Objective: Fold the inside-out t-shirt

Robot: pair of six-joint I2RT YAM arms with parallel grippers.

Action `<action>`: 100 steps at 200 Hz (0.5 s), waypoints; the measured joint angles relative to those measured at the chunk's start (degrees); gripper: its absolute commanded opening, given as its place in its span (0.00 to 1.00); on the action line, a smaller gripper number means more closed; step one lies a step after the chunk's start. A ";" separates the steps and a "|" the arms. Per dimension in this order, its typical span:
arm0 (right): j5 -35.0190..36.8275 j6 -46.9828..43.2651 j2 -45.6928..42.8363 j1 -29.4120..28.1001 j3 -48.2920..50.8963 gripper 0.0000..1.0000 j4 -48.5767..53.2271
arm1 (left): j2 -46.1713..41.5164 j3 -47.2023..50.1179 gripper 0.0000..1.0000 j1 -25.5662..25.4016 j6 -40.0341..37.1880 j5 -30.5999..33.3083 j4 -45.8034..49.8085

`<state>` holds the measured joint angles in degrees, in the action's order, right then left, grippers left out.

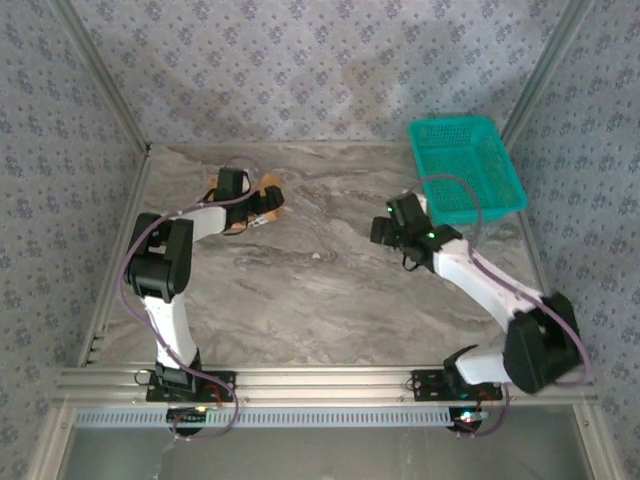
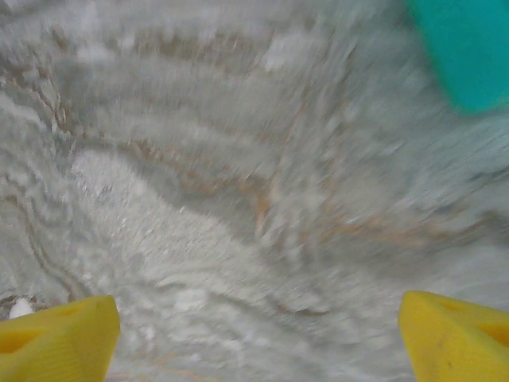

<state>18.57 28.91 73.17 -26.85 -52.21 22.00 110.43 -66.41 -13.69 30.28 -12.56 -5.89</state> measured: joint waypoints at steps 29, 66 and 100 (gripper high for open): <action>8.83 -11.89 -8.79 3.80 8.61 1.00 -10.80 | -10.08 3.87 1.00 -4.39 -4.74 8.63 5.60; 11.43 -21.81 -5.35 12.87 19.52 1.00 -23.65 | -24.50 7.06 1.00 -12.31 -14.08 23.02 6.95; 7.19 -24.46 0.57 22.64 29.09 1.00 -43.95 | -31.61 14.58 1.00 -9.70 -21.79 29.33 5.60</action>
<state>25.76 4.45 73.73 -4.21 -23.11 -21.96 78.83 -51.83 -23.40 8.49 16.78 -0.30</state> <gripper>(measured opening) 0.998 0.994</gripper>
